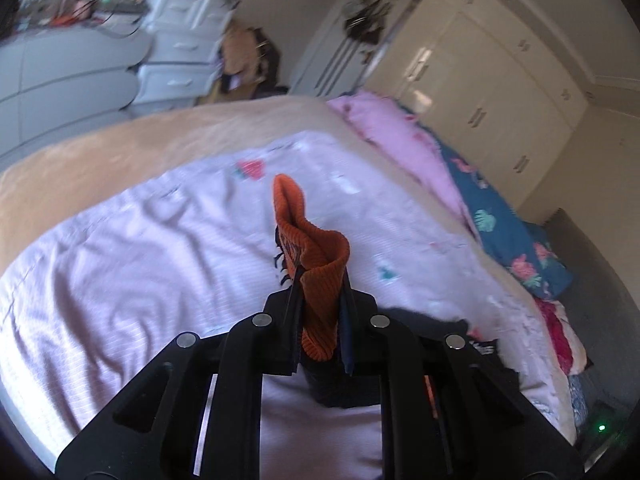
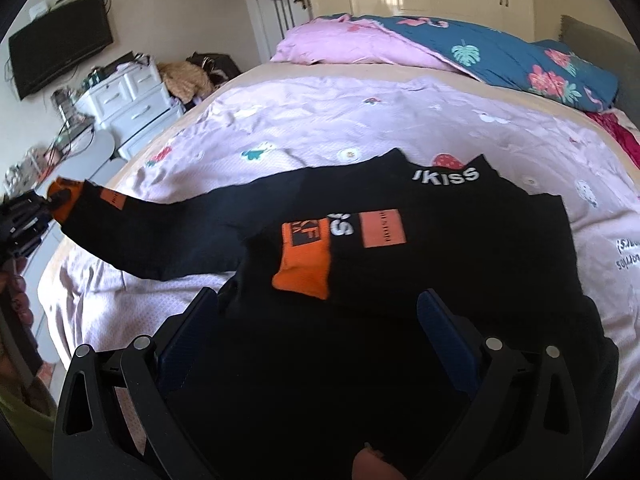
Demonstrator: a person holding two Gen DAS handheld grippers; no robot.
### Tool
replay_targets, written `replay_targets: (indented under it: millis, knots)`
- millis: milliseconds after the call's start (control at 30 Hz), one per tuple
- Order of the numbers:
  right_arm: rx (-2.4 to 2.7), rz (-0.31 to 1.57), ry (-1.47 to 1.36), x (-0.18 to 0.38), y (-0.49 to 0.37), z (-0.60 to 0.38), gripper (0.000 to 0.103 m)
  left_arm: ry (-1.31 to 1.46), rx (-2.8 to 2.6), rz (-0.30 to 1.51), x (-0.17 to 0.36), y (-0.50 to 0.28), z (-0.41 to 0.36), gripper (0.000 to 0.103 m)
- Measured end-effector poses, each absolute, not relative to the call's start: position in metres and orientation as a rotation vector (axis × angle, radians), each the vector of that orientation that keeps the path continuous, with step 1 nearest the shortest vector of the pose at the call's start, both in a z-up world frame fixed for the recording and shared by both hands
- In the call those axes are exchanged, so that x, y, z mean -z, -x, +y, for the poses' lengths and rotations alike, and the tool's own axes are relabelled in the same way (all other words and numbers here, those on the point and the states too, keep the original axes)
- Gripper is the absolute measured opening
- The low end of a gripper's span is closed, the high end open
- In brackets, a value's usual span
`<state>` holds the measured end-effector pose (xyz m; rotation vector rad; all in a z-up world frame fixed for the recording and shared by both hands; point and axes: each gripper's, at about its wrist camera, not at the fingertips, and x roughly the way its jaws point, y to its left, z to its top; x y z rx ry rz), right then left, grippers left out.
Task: Fold small clothes
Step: 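Carry the held cuff across the body and lay the sleeve down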
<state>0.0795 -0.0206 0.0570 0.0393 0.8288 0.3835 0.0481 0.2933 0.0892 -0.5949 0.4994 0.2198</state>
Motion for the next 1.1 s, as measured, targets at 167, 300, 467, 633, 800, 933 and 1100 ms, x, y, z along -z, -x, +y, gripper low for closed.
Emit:
replay_targets:
  millis: [167,300,467,633,800,933,1100]
  knots:
    - [-0.349,0.818,-0.098,-0.061,-0.08,-0.046,0.099,0.549,-0.137,0.471,-0.119,-0.065,0.257,0.007]
    - [-0.311,0.804,-0.14,-0.065,-0.08,-0.07,0.099,0.51,-0.073,0.458,-0.136,-0.077,0.226,0.007]
    - [-0.243,0.779,-0.158,-0.068,-0.079,-0.101,0.099,0.47,0.01,0.464,-0.148,-0.092,0.19,0.007]
    - [-0.182,0.761,-0.19,-0.069,-0.079,-0.133,0.099,0.437,0.104,0.487,-0.15,-0.106,0.149,0.007]
    - [-0.109,0.753,-0.233,-0.067,-0.078,-0.168,0.099,0.421,0.191,0.534,-0.139,-0.117,0.113,0.007]
    - [-0.058,0.752,-0.27,-0.064,-0.075,-0.192,0.099,0.41,0.256,0.591,-0.12,-0.127,0.083,0.007]
    - [-0.005,0.754,-0.304,-0.059,-0.073,-0.217,0.099,0.403,0.308,0.66,-0.095,-0.136,0.056,0.007]
